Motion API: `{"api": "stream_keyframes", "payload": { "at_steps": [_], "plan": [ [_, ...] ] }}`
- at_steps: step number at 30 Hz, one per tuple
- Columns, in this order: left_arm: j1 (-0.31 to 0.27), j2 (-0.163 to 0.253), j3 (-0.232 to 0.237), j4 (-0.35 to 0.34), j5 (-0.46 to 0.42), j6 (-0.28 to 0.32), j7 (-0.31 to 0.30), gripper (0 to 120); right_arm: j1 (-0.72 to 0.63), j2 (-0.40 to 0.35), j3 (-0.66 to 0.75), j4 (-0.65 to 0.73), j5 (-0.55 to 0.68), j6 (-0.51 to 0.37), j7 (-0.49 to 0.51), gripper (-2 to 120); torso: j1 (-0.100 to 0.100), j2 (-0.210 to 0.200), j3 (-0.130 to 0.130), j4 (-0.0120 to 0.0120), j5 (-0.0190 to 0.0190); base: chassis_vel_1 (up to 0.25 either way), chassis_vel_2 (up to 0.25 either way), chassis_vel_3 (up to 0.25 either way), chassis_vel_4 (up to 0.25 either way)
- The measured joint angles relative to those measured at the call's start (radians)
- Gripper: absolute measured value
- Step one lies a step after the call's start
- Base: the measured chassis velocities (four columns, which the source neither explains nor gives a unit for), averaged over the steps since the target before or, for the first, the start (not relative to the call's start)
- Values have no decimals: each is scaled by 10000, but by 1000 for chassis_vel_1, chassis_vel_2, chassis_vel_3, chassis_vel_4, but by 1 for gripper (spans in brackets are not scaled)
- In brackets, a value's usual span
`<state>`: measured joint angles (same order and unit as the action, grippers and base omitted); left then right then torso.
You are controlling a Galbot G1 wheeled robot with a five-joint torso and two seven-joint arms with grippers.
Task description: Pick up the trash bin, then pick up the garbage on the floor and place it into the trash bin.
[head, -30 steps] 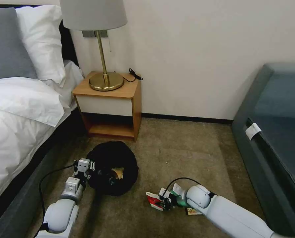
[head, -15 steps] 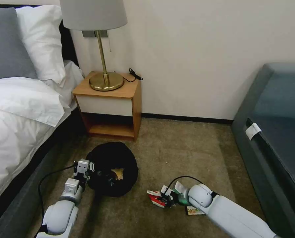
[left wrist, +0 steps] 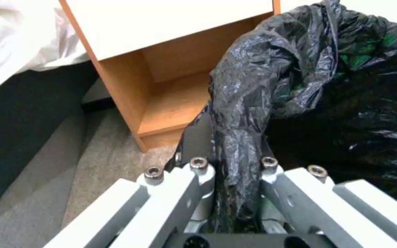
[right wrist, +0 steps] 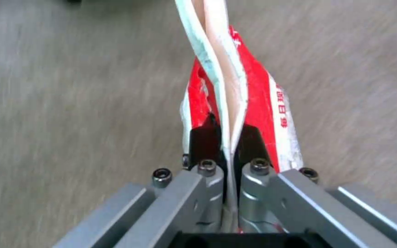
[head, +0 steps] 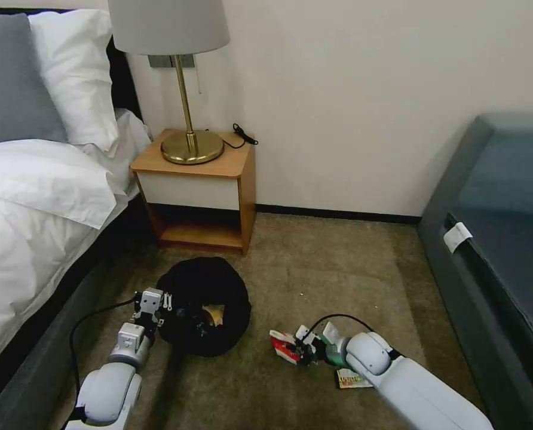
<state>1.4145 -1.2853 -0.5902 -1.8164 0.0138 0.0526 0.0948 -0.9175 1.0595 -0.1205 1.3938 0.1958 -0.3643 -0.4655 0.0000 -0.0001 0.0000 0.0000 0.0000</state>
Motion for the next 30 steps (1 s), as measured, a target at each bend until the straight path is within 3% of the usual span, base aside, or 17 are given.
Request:
{"api": "stream_keyframes", "payload": {
  "at_steps": [11, 15, 22, 30],
  "plan": [
    [154, 33, 86, -190, 142, 41, -42, 4, 41, 567, 1121, 1371, 27, 22, 27, 0, 0, 0, 0, 0, -1, 0, 0, 0, 0],
    [287, 69, 94, -378, 199, 55, -50, 4, 113, 1115, 1337, 2250, -49, 24, 47, 0, 0, 0, 0, 1, -2, 0, 0, 0, 0],
    [443, -151, 150, -470, 430, -18, -78, 4, -131, 2073, 1568, 3197, -467, 324, -10, 0, 0, 0, 0, 1, -2, 0, 0, 0, 0],
    [540, -377, 162, -623, 506, -215, -79, 4, -319, 2588, 1409, 4380, -160, 277, -161, 0, 0, 1, 0, 1, -2, 0, 0, 0, 0]
  ]
}}
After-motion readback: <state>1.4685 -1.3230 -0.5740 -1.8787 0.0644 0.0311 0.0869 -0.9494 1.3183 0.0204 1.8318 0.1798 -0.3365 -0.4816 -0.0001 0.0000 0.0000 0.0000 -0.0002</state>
